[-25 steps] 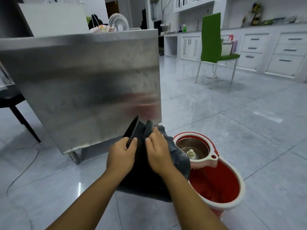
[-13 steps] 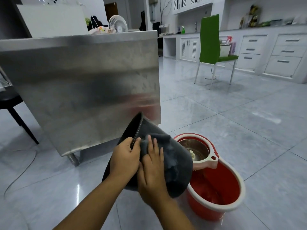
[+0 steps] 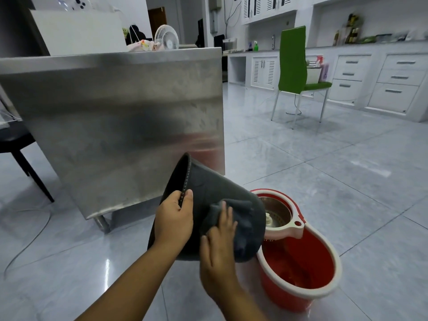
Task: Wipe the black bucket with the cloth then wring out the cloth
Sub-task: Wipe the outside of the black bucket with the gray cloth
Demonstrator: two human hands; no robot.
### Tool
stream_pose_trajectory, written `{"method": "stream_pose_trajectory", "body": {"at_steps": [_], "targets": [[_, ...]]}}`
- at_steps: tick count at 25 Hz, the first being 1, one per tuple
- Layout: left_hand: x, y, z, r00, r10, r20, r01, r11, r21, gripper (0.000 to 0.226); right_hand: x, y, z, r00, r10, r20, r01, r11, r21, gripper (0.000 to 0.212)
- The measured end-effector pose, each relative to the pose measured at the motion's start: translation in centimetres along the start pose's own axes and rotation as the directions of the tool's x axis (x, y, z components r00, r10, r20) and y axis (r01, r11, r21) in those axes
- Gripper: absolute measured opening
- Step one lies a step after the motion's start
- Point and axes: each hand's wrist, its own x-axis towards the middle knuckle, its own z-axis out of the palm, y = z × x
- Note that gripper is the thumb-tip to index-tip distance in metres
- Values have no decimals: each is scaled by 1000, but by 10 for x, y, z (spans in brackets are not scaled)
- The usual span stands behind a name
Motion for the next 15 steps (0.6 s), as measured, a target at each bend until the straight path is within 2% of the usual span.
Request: {"method": "stream_pose_trajectory", "body": {"at_steps": [2, 4, 6, 8, 10, 12, 13, 15], "targets": [[-2, 0, -1, 998, 23, 54, -23, 1000, 7, 37, 26, -17, 0, 993, -104, 55, 106, 994, -29, 46], [-2, 0, -5, 998, 10, 66, -9, 1000, -10, 35, 57, -15, -9, 988, -131, 84, 135, 990, -44, 42], [-1, -1, -10, 998, -8, 66, 8, 1000, -7, 38, 85, 4, -27, 994, 34, 100, -40, 997, 59, 31], [-2, -1, -15, 999, -2, 50, 2, 1000, 1, 41, 95, 30, -46, 945, 308, 108, -321, 938, 128, 29], [0, -2, -17, 1000, -4, 5, 4, 1000, -2, 43, 79, 55, -53, 903, 430, 13, -430, 901, 57, 32], [2, -2, -16, 999, -14, -30, 14, 1000, 5, 43, 38, 66, -44, 926, 363, -101, -366, 930, -12, 40], [3, -3, -15, 1000, -15, -26, 15, 1000, 10, 43, 13, 68, -32, 967, 233, -105, -244, 964, -104, 45], [2, -6, -11, 999, 11, 30, -12, 999, 29, 42, -24, 53, -13, 990, 143, -10, -144, 988, -63, 41]]}}
